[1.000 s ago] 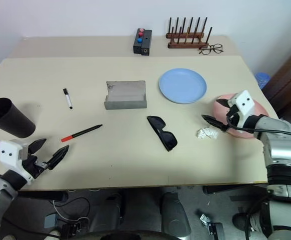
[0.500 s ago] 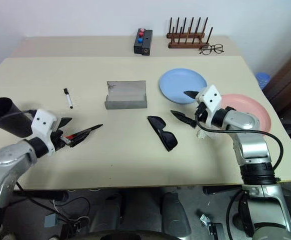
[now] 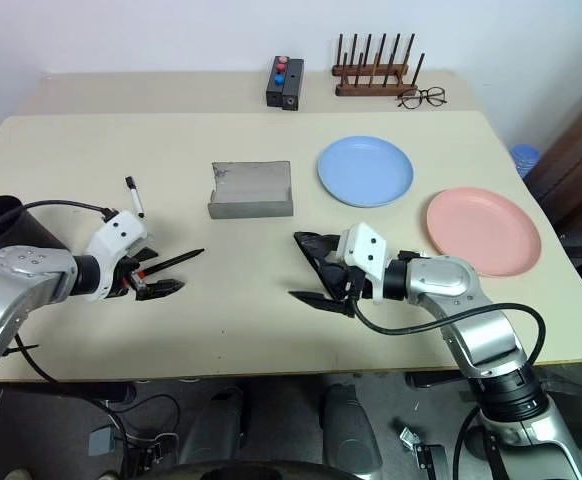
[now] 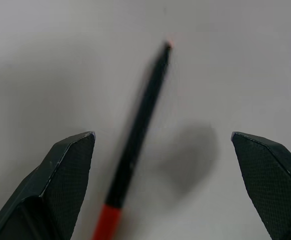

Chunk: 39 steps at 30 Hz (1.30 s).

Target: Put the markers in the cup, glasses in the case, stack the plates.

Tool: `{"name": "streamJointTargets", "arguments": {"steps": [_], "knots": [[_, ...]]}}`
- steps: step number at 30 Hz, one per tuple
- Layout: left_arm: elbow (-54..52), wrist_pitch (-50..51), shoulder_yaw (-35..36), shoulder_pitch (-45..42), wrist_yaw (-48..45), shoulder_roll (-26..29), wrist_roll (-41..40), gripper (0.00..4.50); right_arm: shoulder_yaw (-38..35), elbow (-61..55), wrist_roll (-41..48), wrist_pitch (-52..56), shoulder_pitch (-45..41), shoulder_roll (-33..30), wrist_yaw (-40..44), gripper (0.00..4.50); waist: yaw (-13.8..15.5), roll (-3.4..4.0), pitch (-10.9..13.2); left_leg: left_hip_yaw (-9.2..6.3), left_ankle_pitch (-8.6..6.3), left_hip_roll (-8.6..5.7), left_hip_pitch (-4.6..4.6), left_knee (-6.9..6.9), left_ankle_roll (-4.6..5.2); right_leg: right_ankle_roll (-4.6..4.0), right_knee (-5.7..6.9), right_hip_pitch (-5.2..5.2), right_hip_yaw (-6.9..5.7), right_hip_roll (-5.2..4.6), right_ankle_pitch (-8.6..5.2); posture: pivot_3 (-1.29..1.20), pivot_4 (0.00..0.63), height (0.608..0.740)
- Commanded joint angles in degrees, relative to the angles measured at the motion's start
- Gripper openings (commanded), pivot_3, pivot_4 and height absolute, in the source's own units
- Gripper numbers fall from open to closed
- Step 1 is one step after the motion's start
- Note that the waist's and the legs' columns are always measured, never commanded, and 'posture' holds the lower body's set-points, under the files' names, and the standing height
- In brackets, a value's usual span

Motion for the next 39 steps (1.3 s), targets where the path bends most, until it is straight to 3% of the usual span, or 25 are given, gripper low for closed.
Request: {"name": "streamJointTargets", "arguments": {"steps": [1, 8, 15, 19, 25, 30, 39], "knots": [[-1.95, 1.47, 0.15, -0.37, -1.20, 1.09, -0.34, 3.65, 1.02, -1.35, 0.38, -0.38, -0.69, 1.29, -0.54, 4.50, 0.04, 0.00, 0.00, 0.00, 0.00, 0.00, 0.00, 0.00, 0.00, 0.00, 0.00, 0.01, 0.00, 0.00, 0.00, 0.00, 0.150, 0.738], [-3.89, -0.54, 1.54, 0.86, 0.63, -0.28, 1.39, 0.07, 3.21, 1.75, -1.75, -3.25, -1.37, 2.85, -0.64, 4.50, 0.06, 0.00, 0.00, 0.00, 0.00, 0.00, 0.00, -0.01, 0.00, 0.00, 0.00, -0.01, 0.00, 0.00, 0.00, 0.00, 0.150, 0.738], [2.67, -11.96, 10.96, -5.67, 18.42, -13.69, 8.24, 0.07, 3.33, 6.73, -5.52, -8.47, -3.24, 4.65, -2.51, 4.50, 0.60, -0.08, -0.01, -0.01, 0.01, -0.01, -0.02, 0.12, 0.00, 0.01, 0.01, 0.06, -0.02, 0.00, 0.03, 0.00, 0.150, 0.738], [3.00, -24.12, 24.59, -10.77, 38.09, -23.41, 13.53, 0.07, 3.09, 8.42, -6.50, -10.17, -5.00, 6.91, -4.68, 4.50, 0.28, -0.17, 0.04, -0.04, 0.01, 0.00, -0.02, 0.06, 0.01, 0.19, 0.03, 0.04, -0.03, 0.04, 0.10, 0.00, 0.150, 0.738], [4.55, -32.16, 33.49, -9.38, 50.95, -25.00, 21.18, 0.07, 1.53, 7.53, -2.19, -7.80, -8.22, 12.27, -7.06, 4.50, -0.01, -0.12, 0.01, -0.06, 0.01, 0.01, 0.06, 0.00, 0.01, 0.37, 0.07, 0.05, -0.04, 0.05, 0.20, 0.00, 0.150, 0.738], [4.65, -38.29, 38.51, -4.94, 54.89, -27.31, 22.34, 0.07, 0.60, 5.83, 3.25, -5.49, -10.07, 18.75, -9.55, 4.50, 0.35, -0.15, -0.01, -0.06, 0.02, 0.00, 0.04, 0.02, -0.01, 0.38, 0.07, 0.09, -0.04, 0.04, 0.20, 0.00, 0.150, 0.738], [6.99, -43.00, 39.18, -0.30, 53.02, -31.98, 18.45, 0.07, 4.37, 4.05, 4.02, -4.04, -9.52, 22.00, -9.89, 4.50, 1.70, -0.28, -0.09, -0.05, 0.03, 0.00, 0.06, 0.09, -0.04, 0.30, 0.07, 0.13, -0.06, 0.04, 0.21, 0.00, 0.150, 0.738]]}}
